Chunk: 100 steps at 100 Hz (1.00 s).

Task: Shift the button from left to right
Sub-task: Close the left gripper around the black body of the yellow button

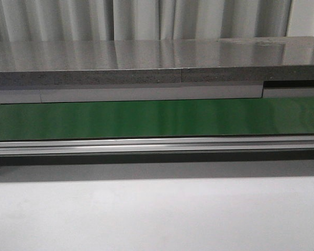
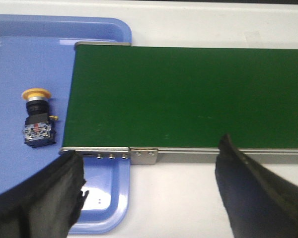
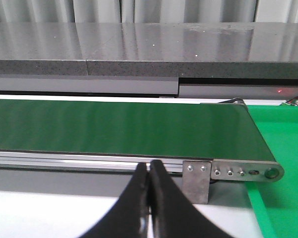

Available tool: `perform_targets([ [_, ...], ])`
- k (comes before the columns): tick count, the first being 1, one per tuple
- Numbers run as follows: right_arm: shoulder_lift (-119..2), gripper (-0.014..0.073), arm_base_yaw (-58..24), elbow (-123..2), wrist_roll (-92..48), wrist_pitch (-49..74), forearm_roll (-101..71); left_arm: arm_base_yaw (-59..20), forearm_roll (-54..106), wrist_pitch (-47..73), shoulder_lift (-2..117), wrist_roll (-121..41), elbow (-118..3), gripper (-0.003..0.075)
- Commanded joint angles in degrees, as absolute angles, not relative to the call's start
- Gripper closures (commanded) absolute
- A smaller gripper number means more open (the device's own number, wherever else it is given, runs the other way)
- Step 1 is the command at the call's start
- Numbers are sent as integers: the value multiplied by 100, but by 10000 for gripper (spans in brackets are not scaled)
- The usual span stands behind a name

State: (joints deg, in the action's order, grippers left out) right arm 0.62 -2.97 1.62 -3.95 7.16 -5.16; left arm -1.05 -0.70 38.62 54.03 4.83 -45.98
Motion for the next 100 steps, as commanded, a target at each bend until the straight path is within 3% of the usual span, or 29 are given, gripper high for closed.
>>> perform_targets([
  [1, 177, 661, -253, 72, -418, 224, -473, 209, -83, 3566, 5501, 530, -4888, 183],
  [39, 177, 661, -253, 72, -418, 224, -473, 1559, -83, 3534, 6897, 530, -5674, 183],
  [100, 177, 661, -253, 72, -418, 224, -473, 1704, -178, 3668, 9614, 530, -7244, 183],
])
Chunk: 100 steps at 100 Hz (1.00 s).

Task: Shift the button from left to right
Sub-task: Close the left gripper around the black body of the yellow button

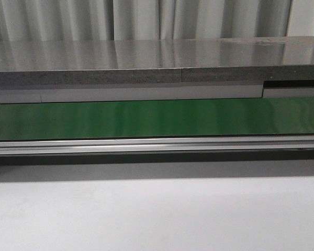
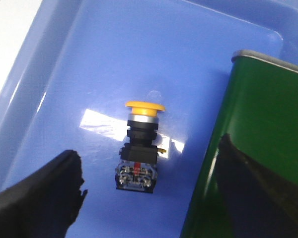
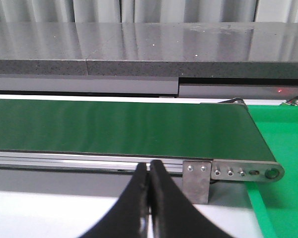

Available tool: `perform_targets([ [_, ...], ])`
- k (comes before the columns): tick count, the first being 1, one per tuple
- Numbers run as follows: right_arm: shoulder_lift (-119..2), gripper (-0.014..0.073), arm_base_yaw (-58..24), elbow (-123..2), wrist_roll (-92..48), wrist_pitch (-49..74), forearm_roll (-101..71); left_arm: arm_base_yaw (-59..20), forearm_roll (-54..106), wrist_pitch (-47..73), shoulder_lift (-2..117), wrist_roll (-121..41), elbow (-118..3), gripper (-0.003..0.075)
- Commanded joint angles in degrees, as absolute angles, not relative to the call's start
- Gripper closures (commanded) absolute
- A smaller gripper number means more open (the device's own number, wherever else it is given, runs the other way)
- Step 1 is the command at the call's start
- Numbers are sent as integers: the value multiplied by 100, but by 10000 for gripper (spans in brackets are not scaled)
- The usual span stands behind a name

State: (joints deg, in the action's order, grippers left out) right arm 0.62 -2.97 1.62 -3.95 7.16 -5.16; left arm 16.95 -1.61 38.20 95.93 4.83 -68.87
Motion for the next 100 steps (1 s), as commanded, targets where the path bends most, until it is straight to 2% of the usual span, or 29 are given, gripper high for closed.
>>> perform_targets([
  [1, 177, 661, -253, 72, -418, 224, -473, 1704, -178, 3682, 9658, 530, -7280, 184],
  [38, 177, 661, -253, 72, -418, 224, -473, 1704, -267, 3797, 10391, 530, -7639, 184],
  [100, 177, 661, -253, 72, -418, 224, -473, 1737, -363, 3698, 10756, 530, -7639, 184],
])
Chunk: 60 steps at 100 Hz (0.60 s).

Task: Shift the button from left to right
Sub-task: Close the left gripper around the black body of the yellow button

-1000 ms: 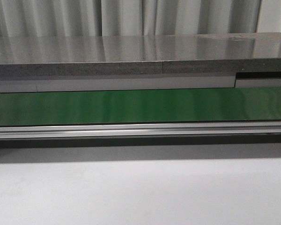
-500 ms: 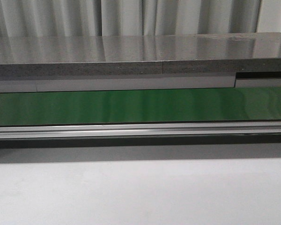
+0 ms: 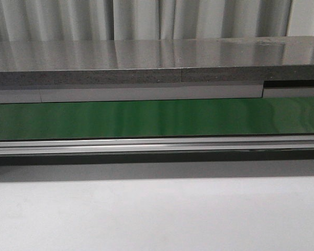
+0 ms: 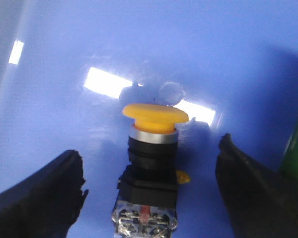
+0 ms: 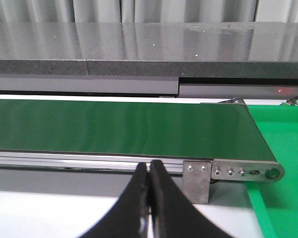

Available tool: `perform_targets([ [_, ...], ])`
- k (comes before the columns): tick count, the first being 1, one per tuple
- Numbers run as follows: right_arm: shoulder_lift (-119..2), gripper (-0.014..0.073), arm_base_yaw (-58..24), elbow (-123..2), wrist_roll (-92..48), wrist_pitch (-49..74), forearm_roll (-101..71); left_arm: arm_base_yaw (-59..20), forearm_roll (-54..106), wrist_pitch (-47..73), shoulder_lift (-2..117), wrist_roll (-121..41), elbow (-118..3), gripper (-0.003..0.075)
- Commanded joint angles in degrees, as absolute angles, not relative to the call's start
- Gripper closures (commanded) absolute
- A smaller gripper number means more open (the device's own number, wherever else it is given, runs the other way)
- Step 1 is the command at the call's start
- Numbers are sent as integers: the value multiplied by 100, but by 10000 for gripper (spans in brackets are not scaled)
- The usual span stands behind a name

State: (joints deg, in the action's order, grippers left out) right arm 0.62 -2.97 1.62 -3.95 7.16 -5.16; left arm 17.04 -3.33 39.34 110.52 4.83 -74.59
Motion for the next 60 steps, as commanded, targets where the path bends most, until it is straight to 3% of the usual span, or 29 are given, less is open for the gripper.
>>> perform_targets([
  [1, 177, 661, -253, 72, -418, 224, -473, 1737, -363, 3698, 10756, 530, -7639, 184],
  [60, 177, 661, -253, 72, -418, 224, -473, 1805, -401, 3577, 10756, 530, -7639, 184],
])
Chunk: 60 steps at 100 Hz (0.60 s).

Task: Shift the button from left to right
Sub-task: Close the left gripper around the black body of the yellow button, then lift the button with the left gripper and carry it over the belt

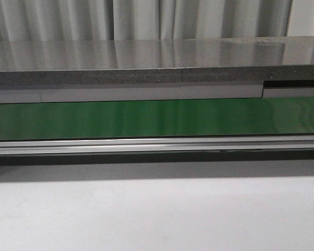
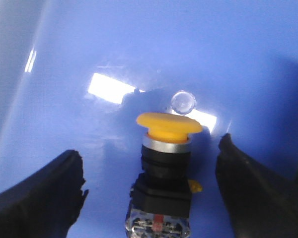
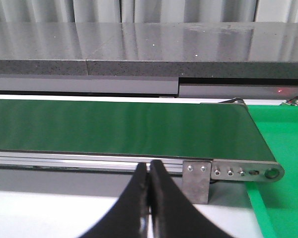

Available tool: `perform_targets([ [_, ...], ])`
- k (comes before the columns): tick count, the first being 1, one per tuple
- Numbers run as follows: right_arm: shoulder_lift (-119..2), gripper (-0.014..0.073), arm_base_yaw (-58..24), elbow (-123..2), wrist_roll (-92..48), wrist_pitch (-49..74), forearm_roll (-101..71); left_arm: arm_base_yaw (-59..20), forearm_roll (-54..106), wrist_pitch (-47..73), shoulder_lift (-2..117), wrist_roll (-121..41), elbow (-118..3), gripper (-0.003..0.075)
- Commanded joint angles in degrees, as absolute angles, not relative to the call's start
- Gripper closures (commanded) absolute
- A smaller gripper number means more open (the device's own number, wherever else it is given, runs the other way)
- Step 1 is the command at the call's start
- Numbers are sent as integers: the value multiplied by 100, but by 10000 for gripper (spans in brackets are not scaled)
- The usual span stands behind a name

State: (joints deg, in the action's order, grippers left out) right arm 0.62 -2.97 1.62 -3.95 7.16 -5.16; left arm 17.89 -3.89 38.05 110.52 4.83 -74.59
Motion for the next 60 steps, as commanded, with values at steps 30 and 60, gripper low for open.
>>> perform_targets([
  [30, 177, 661, -253, 72, -418, 224, -473, 1805, -401, 3526, 10756, 508, -7639, 184],
  [60, 177, 661, -253, 72, -418, 224, -473, 1805, -401, 3429, 10764, 508, -7639, 184],
])
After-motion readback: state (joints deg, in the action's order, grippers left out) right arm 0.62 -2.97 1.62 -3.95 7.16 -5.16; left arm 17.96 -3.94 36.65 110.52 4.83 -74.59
